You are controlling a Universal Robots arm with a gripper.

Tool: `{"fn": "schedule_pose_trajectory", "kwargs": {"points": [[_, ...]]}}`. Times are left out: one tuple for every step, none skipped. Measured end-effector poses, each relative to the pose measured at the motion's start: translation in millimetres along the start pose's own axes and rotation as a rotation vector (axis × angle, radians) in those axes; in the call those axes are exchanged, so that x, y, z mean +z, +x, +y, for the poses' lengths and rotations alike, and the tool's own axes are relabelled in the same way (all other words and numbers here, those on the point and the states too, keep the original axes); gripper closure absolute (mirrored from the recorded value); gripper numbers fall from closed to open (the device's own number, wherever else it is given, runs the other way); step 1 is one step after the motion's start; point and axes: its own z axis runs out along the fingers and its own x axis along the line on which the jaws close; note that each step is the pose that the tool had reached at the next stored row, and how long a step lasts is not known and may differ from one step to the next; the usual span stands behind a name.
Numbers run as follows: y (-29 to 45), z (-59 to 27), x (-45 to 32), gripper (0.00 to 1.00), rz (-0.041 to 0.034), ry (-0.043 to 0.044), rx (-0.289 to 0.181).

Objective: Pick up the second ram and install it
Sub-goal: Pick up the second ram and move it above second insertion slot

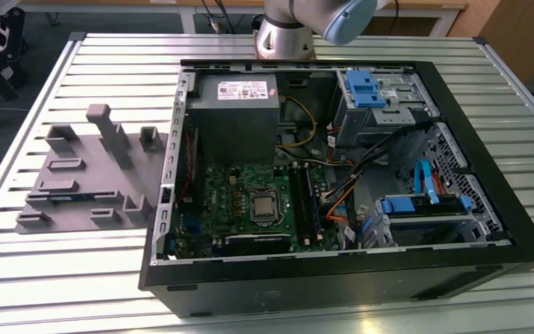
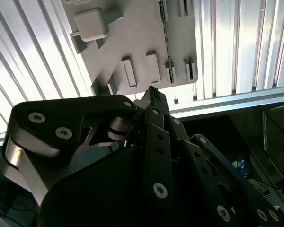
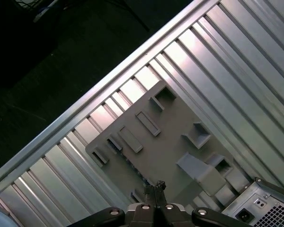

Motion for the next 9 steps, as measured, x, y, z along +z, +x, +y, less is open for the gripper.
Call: {"fn": "schedule_pose_trajectory", "kwargs": {"points": [[0.0,0.0,0.0,0.89,0.0000,0.0000,0.000],[0.0,0.0,0.0,0.89,0.0000,0.0000,0.000],[0.0,0.0,0.0,0.89,0.0000,0.0000,0.000],[0.0,0.0,0.0,0.89,0.0000,0.0000,0.000],[0.0,0.0,0.0,0.89,0.0000,0.0000,0.000],[0.0,0.0,0.0,0.89,0.0000,0.0000,0.000],[0.0,0.0,0.0,0.89,0.0000,0.0000,-0.001],[0.0,0.0,0.0,0.89,0.0000,0.0000,-0.002],[0.0,0.0,0.0,0.89,0.0001,-0.0001,-0.005]]}}
